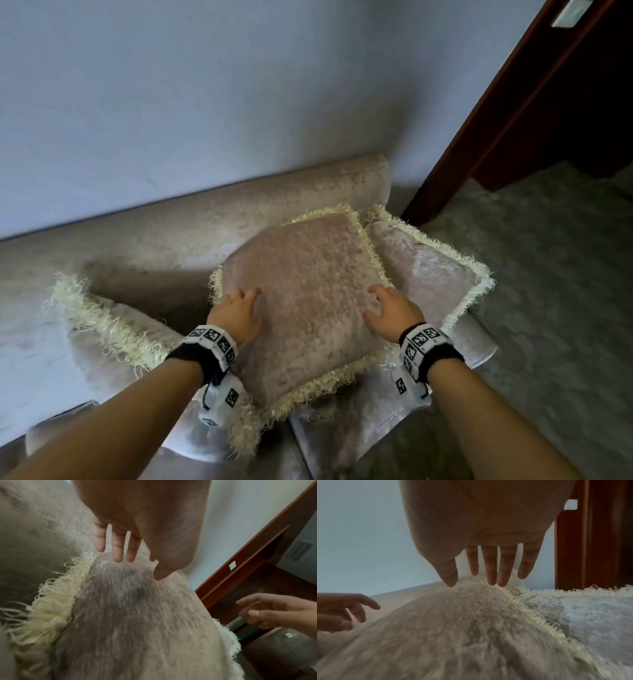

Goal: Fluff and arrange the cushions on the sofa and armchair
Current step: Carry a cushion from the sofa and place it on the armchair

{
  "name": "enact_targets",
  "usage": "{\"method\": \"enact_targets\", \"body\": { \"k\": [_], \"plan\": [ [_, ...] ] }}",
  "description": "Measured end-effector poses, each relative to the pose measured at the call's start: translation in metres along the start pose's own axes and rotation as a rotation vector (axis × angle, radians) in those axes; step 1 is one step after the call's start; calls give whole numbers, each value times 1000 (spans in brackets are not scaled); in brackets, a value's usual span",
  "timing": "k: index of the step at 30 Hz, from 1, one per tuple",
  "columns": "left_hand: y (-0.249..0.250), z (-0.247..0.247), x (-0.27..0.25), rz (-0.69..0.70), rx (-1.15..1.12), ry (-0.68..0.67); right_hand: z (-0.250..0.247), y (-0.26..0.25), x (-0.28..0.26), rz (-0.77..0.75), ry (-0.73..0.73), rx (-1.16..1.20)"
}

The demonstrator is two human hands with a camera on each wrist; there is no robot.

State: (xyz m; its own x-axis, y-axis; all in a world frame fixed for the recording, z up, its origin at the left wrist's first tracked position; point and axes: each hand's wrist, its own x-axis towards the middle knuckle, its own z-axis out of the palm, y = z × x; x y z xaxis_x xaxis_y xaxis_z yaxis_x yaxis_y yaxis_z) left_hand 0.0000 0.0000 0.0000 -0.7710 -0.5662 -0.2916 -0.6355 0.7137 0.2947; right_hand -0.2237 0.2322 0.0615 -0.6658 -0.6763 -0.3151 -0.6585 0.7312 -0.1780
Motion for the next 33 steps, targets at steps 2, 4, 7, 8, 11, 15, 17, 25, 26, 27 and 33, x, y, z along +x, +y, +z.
{"method": "enact_targets", "body": {
  "k": [2,4,7,8,11,15,17,25,26,27,33],
  "plan": [
    [2,2,13,-45,34,-10,-3,13,27,-11,-23,-28],
    [2,6,27,-103,40,-17,-6,28,59,-14,-54,-46],
    [9,10,50,-185,8,-62,-5,46,111,-57,-104,-56],
    [10,11,57,-200,7,-70,-3,52,126,-71,-125,-49],
    [14,15,69,-260,14,-67,4,67,167,-143,-177,-9],
    [20,27,71,-358,-20,-17,11,73,200,-220,-301,11],
    [22,32,69,-411,-61,-8,14,77,207,-236,-369,20],
    [-3,39,67,-564,-369,-213,44,96,212,-193,-501,207],
    [-7,41,68,-554,-401,-248,45,93,213,-187,-502,250],
    [-9,43,69,-548,-415,-276,46,90,214,-184,-499,292],
    [-20,61,76,-538,-478,-310,66,74,226,-139,-473,412]
  ]
}}
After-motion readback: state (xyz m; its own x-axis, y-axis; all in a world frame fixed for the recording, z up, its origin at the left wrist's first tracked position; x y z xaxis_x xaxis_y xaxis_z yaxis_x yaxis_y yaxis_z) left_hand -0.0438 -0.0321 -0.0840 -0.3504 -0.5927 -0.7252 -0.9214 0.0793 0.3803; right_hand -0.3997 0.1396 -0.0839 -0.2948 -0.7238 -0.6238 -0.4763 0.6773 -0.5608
